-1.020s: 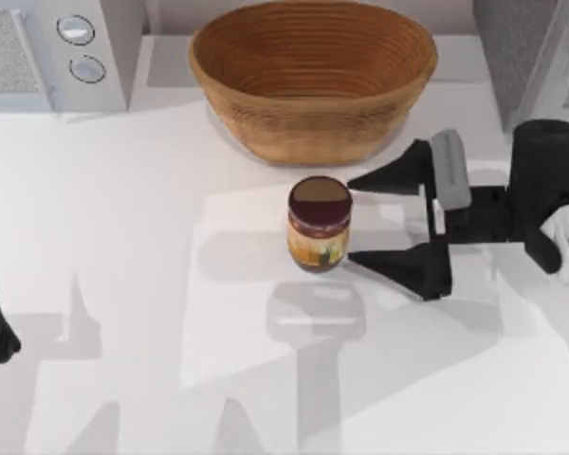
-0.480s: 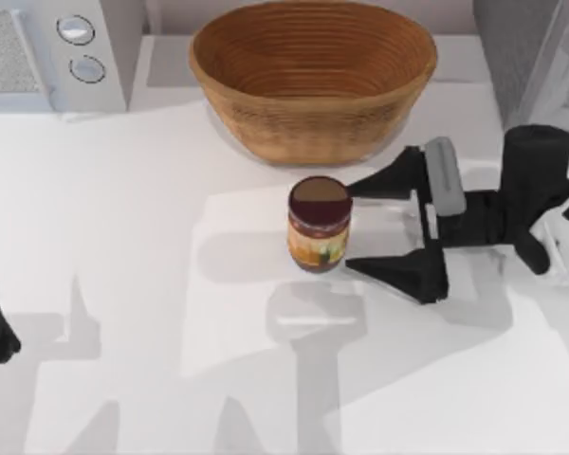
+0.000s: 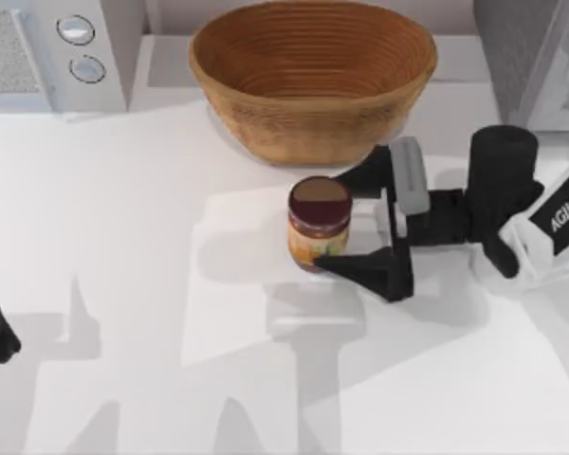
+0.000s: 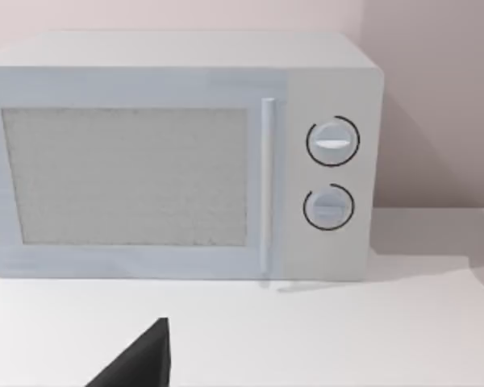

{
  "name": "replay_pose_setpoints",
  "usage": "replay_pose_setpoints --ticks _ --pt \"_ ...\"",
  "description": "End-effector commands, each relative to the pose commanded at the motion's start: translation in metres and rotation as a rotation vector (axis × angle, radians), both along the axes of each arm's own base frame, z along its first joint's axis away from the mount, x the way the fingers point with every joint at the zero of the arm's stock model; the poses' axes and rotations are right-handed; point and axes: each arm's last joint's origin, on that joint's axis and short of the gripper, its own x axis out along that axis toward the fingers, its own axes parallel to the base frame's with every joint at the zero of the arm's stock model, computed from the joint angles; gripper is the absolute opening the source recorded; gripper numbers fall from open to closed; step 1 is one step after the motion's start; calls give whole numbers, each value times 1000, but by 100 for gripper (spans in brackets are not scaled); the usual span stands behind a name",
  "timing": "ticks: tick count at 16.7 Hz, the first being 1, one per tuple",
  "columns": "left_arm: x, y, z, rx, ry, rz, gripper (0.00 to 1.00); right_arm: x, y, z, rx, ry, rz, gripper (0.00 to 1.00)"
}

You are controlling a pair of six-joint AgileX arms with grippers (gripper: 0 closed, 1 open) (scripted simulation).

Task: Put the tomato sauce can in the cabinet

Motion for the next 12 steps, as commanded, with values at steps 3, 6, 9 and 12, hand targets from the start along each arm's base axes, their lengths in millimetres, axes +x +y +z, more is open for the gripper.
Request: replay_pose_setpoints --ticks 3,6,9,12 --pt "0 0 0 0 0 0 100 -2 26 -3 0 0 0 100" --pt "0 0 0 0 0 0 100 -3 27 -3 0 0 0 100" --pt "0 0 0 0 0 0 100 -3 27 -3 0 0 0 85" --pt "0 0 0 0 0 0 100 -3 27 -3 0 0 0 62"
